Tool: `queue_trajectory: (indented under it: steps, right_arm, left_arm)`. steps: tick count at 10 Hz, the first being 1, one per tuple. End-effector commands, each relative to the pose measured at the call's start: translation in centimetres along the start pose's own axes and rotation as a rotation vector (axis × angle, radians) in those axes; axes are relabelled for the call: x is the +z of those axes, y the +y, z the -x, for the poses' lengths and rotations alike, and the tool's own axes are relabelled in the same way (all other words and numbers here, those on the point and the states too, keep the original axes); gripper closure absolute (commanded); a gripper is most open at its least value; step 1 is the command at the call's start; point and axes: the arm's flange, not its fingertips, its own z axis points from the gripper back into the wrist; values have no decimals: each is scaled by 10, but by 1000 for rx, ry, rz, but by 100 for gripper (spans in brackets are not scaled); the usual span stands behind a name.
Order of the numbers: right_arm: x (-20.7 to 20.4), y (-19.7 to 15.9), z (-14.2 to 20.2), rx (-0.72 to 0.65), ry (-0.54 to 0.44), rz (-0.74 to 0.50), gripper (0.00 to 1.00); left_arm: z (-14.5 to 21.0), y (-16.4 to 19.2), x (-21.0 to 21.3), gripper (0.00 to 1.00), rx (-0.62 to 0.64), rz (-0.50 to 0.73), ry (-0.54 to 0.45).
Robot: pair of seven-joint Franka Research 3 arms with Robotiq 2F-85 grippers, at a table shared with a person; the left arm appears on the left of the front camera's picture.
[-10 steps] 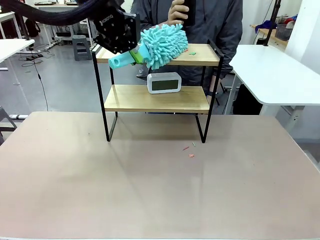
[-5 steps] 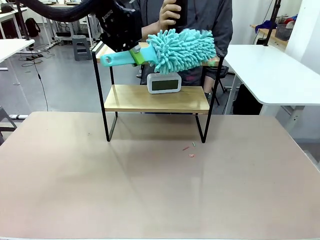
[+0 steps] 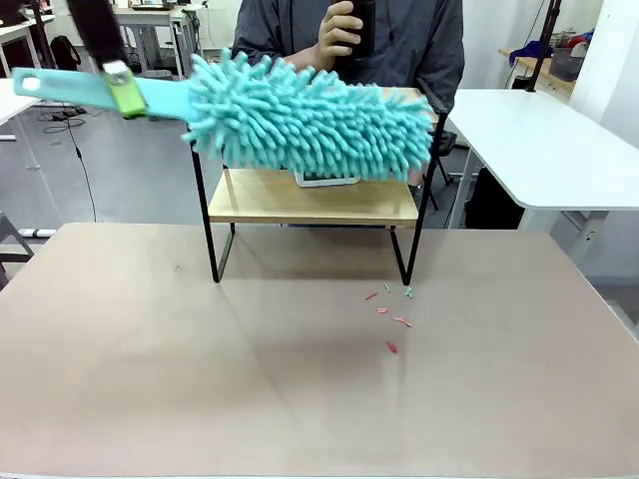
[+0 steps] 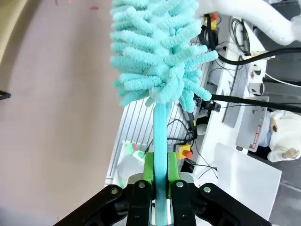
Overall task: Clean the shelf.
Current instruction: Clean the remaining tier of the Shelf with the Duster once objects are removed.
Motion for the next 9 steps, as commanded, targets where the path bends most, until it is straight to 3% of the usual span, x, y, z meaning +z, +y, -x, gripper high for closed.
queue_trajectory:
  steps: [1,2,4,7,8,9]
  right_arm:
    - [-1,1,-1,23,-9,-21,0]
    - [-1,1,-1,23,-9,-21,0]
    - [-1,1,-1,23,-9,-21,0]
    - [-1,1,-1,23,-9,-21,0]
    - [-1,1,-1,23,-9,-21,0]
    - [-1,1,-1,23,-9,-21,0]
  left_arm:
    - [12,-2,0,88,-18,22,-121]
    - [23,-4,9,88,-7,26,-203]
    - [95,-11,44,88,82,-22,-485]
    - [221,9,30,88,413,-111,-859]
    - [250,28,15,88,502,-152,-864]
    - [272,53,-1,88,607,-200,-805]
